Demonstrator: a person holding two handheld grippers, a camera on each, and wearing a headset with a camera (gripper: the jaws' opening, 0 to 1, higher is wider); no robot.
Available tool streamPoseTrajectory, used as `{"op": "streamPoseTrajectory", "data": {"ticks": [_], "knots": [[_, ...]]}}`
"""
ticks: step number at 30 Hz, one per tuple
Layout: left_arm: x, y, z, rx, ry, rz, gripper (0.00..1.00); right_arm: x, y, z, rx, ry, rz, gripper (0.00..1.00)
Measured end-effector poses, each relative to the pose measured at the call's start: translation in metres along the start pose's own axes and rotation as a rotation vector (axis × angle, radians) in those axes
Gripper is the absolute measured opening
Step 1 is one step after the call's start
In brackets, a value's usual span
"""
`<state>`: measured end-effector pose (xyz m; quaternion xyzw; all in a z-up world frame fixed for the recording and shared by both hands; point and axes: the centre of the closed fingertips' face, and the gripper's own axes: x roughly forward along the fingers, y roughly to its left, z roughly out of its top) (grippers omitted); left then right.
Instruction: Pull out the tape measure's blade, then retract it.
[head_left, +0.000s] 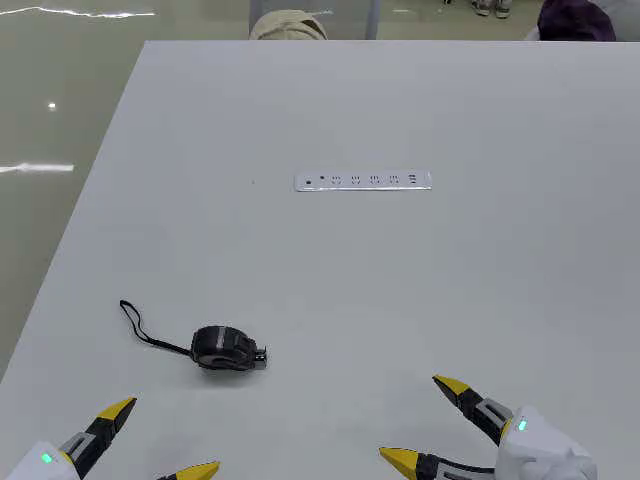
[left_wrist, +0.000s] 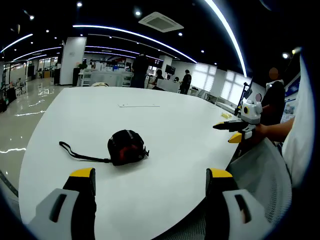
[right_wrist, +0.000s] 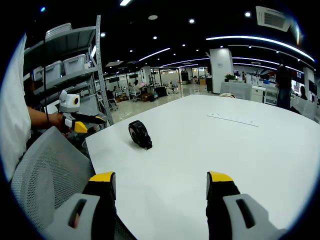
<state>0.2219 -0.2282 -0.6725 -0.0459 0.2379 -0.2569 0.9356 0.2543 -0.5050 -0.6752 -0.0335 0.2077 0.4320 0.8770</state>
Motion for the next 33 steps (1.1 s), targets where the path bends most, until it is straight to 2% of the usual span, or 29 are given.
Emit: {"op": "streamPoseTrajectory", "data": {"ticks": [33], "knots": [[0.0045,-0.0028,-0.0048,0.004,0.008,0.007,0.89,0.0011,0.0024,-0.0005,-0.002,0.003,0.008,0.75]]}}
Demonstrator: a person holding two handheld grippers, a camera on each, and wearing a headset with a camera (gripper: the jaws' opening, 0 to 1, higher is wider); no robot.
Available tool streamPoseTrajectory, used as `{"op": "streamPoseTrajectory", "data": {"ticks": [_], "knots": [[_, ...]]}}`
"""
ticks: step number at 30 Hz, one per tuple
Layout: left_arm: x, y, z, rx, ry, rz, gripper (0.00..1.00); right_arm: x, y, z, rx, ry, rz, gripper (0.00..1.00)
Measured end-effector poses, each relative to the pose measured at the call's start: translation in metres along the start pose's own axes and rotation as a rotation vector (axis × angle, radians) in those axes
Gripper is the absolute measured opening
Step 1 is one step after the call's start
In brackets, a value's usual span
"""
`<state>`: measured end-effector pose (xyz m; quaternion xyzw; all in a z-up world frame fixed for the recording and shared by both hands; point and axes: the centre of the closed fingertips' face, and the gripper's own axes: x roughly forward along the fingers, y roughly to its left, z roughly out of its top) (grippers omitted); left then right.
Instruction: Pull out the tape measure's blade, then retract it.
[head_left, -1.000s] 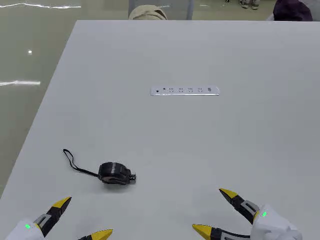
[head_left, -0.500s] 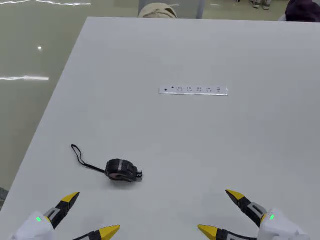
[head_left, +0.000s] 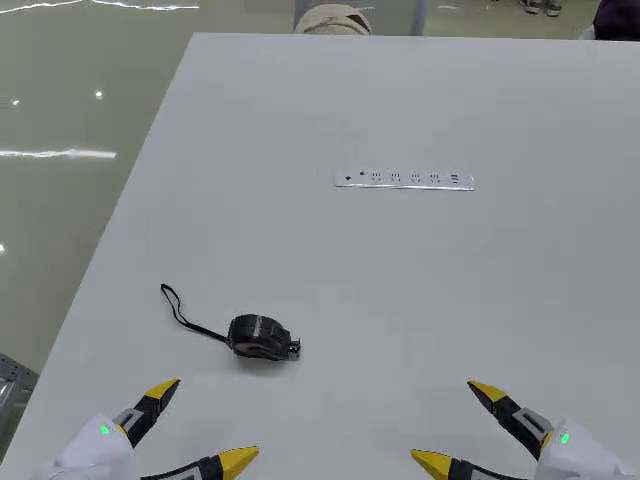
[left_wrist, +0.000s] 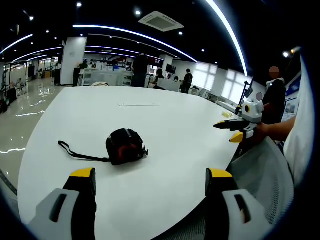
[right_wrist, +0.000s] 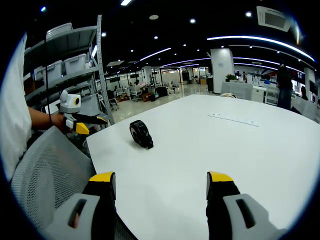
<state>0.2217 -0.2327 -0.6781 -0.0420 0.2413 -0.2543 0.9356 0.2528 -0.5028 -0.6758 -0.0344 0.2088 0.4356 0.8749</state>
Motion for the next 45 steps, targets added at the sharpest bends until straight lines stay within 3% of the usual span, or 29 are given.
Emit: {"op": "streamPoseTrajectory", "data": {"ticks": [9,14,19,32,36,45], "knots": [[0.001,-0.002,0.0,0.003,0.004,-0.009,0.89,0.0,0.0,-0.001,0.006,0.001,0.004,0.75],[0.002,-0.001,0.001,0.021,0.013,-0.023,0.89,0.003,0.005,0.005,0.006,-0.03,0.042,0.74],[0.003,0.004,0.003,0.047,0.022,-0.04,0.89,0.009,0.011,0.002,-0.009,-0.019,0.083,0.74],[0.014,0.018,0.007,0.106,0.07,-0.078,0.89,0.031,0.015,0.004,-0.017,-0.022,0.16,0.72],[0.019,0.023,0.004,0.143,0.107,-0.085,0.89,0.038,0.012,0.003,-0.005,-0.037,0.177,0.71],[0.029,0.027,0.003,0.171,0.139,-0.118,0.89,0.054,0.01,0.0,-0.008,-0.041,0.223,0.7]]}}
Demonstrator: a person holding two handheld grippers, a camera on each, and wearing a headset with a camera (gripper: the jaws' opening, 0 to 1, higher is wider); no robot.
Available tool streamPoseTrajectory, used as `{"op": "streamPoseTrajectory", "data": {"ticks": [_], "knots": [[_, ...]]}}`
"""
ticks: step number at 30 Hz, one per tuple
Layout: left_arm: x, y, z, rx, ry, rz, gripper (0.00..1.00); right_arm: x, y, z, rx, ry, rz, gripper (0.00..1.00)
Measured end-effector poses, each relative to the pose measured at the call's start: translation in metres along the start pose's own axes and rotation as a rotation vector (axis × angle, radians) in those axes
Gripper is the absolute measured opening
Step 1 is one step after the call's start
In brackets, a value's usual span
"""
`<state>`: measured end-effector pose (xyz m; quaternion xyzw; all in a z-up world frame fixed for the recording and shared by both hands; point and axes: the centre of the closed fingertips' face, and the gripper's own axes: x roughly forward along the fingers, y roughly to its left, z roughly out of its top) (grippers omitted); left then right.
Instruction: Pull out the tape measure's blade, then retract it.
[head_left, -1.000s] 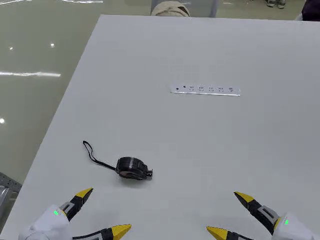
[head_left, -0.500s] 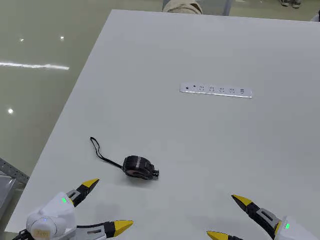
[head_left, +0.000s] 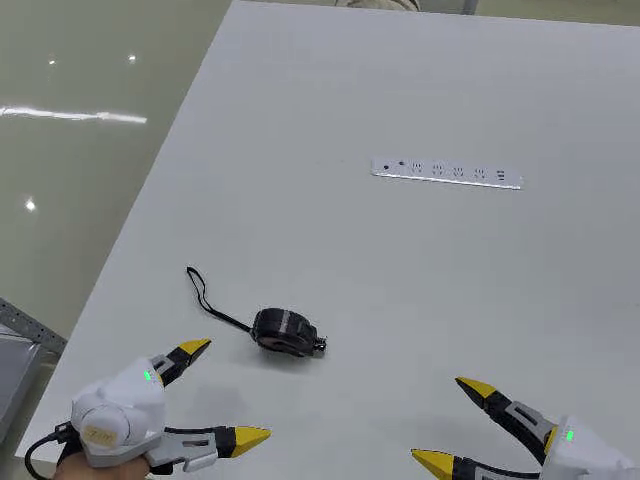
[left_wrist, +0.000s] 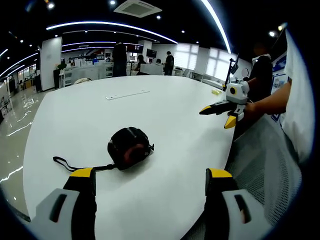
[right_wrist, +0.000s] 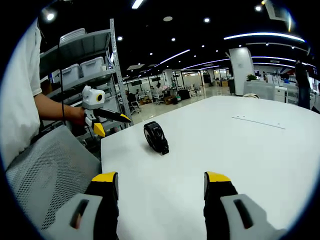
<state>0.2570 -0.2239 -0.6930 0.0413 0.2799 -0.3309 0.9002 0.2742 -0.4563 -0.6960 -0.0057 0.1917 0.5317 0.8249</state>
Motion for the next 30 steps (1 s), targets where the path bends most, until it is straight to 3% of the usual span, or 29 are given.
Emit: {"op": "streamPoseTrajectory", "data": {"ticks": [11,30], "knots": [[0.012,0.007,0.001,0.018,0.022,-0.036,0.89,0.02,-0.002,-0.003,-0.02,0.007,0.049,0.68],[0.038,0.021,0.006,0.106,0.078,-0.108,0.86,0.048,-0.011,-0.005,-0.04,0.015,0.096,0.65]]}}
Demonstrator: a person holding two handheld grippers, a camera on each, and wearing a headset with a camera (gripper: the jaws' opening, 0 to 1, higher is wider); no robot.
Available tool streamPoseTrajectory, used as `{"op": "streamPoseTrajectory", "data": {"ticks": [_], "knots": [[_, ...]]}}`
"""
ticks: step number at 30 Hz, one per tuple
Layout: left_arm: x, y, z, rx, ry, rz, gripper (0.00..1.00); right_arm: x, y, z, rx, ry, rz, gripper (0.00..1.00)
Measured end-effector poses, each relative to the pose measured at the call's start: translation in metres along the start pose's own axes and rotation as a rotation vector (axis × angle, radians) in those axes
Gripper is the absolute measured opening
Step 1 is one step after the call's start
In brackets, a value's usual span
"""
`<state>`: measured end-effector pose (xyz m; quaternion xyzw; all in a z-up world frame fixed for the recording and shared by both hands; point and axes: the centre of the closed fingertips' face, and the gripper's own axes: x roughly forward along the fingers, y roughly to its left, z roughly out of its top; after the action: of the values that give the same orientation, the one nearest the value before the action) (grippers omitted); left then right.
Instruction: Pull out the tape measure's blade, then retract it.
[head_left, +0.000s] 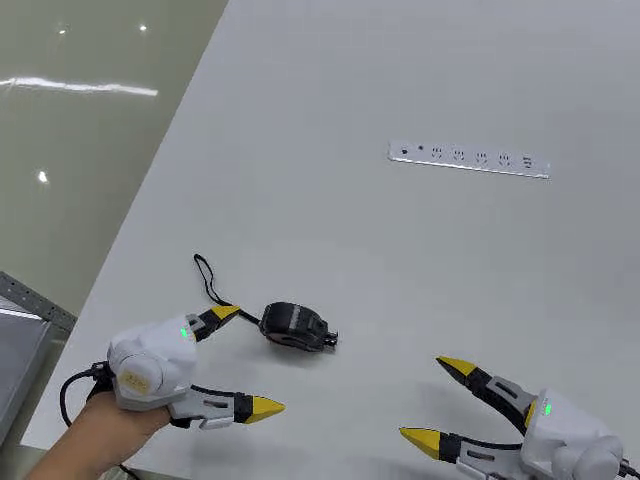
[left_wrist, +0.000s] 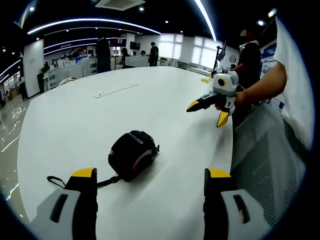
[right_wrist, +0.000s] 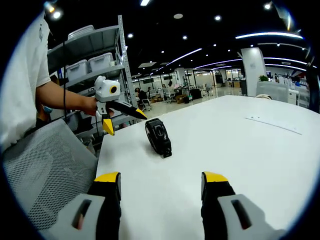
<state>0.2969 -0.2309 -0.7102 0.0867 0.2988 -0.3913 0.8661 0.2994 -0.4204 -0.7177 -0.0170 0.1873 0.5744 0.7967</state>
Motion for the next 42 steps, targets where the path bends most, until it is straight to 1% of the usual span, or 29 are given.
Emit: {"op": "streamPoseTrajectory", "data": {"ticks": [4,7,10,18,22,26,29,36,42], "knots": [[0.006,0.003,-0.001,0.017,0.016,-0.013,0.84,0.006,-0.001,0.001,-0.004,0.001,0.008,0.65],[0.009,0.004,-0.001,0.02,0.024,-0.027,0.83,0.011,-0.002,-0.001,-0.008,0.004,0.018,0.64],[0.014,0.006,-0.001,0.038,0.039,-0.037,0.83,0.016,-0.004,-0.003,-0.007,0.006,0.025,0.63],[0.023,0.01,-0.003,0.072,0.066,-0.064,0.8,0.028,-0.008,-0.001,-0.016,0.003,0.039,0.61],[0.026,0.012,-0.004,0.093,0.082,-0.077,0.79,0.033,-0.011,-0.001,-0.016,0.004,0.045,0.6],[0.029,0.015,-0.002,0.104,0.088,-0.083,0.77,0.038,-0.011,-0.002,-0.019,0.007,0.054,0.59],[0.032,0.017,-0.003,0.113,0.098,-0.089,0.76,0.042,-0.014,-0.004,-0.017,0.01,0.057,0.58],[0.038,0.019,-0.005,0.13,0.12,-0.111,0.73,0.051,-0.017,-0.004,-0.019,0.014,0.07,0.57],[0.043,0.021,-0.008,0.148,0.136,-0.133,0.7,0.06,-0.016,-0.008,-0.021,0.026,0.088,0.56]]}}
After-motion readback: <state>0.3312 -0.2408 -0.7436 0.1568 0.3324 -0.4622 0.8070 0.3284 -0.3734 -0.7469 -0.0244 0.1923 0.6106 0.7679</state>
